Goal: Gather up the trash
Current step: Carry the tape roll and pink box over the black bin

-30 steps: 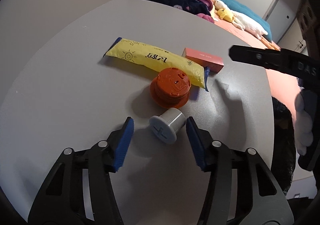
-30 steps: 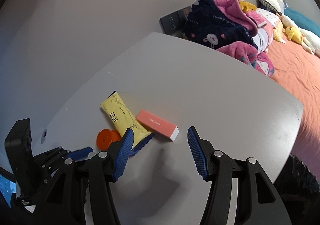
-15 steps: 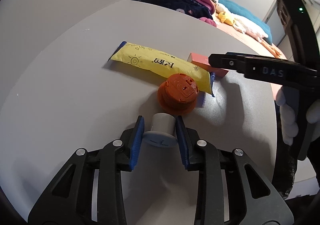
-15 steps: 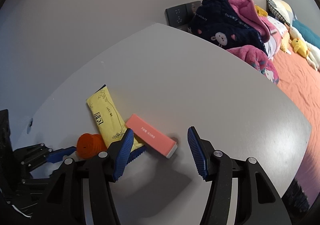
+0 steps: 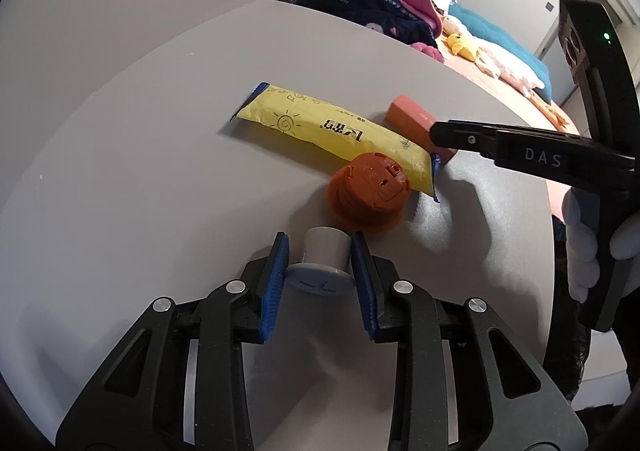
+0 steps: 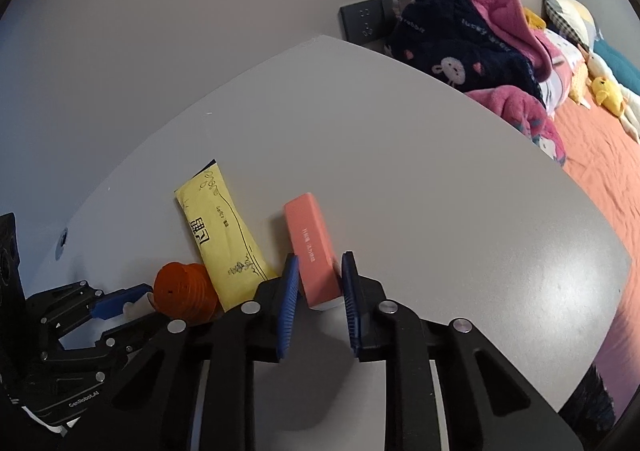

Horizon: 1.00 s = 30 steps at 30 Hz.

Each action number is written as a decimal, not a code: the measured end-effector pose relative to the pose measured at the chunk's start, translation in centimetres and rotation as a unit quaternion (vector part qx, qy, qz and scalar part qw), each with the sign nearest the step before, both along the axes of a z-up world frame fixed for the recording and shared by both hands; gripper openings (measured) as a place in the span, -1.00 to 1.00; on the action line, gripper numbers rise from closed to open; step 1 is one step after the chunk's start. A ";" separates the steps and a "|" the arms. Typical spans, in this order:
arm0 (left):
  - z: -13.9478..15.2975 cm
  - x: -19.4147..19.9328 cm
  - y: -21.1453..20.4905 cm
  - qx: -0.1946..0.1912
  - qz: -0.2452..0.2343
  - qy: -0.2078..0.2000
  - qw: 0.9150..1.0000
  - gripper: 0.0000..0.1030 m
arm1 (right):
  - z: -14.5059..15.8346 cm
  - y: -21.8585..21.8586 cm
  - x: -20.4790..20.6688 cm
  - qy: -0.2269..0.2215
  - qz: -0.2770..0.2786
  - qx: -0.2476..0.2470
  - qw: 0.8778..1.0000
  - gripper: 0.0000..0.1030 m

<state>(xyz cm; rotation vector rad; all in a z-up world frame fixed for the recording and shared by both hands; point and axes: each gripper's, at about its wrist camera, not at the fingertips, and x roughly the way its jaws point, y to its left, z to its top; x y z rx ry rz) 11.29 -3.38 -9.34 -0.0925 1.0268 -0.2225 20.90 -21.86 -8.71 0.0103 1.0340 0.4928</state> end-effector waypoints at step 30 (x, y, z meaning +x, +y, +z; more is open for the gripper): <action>7.7 -2.4 -7.7 -0.025 -0.079 -0.076 0.994 -0.38 | 9.0 -12.1 -9.5 -0.070 -0.103 0.096 0.988 -0.57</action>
